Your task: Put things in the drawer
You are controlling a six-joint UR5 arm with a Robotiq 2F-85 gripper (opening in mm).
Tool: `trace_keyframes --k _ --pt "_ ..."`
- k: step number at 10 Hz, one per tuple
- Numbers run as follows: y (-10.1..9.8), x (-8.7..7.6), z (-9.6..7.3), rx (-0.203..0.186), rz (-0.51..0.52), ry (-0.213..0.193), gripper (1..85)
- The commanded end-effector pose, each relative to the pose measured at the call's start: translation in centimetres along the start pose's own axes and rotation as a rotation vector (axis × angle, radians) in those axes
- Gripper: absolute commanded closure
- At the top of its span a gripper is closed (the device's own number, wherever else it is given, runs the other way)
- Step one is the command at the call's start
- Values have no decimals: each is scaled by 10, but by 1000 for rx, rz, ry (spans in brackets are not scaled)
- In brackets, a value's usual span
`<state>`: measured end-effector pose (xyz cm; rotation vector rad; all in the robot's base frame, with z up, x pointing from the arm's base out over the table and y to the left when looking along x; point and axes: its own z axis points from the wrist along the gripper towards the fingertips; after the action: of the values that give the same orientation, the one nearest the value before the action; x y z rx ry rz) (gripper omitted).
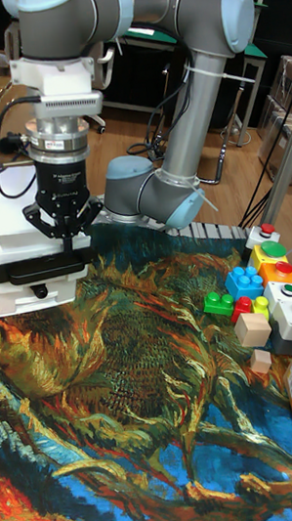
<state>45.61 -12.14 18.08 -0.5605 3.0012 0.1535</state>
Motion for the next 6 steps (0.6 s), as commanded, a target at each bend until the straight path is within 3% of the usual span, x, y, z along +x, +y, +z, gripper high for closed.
trace_keyframes --k 1,4,6 --pt "-3 5 7 1 -1 -17 843" --pt "-6 24 10 -7 -11 -17 843" --pt "-5 38 4 -18 -16 10 843"
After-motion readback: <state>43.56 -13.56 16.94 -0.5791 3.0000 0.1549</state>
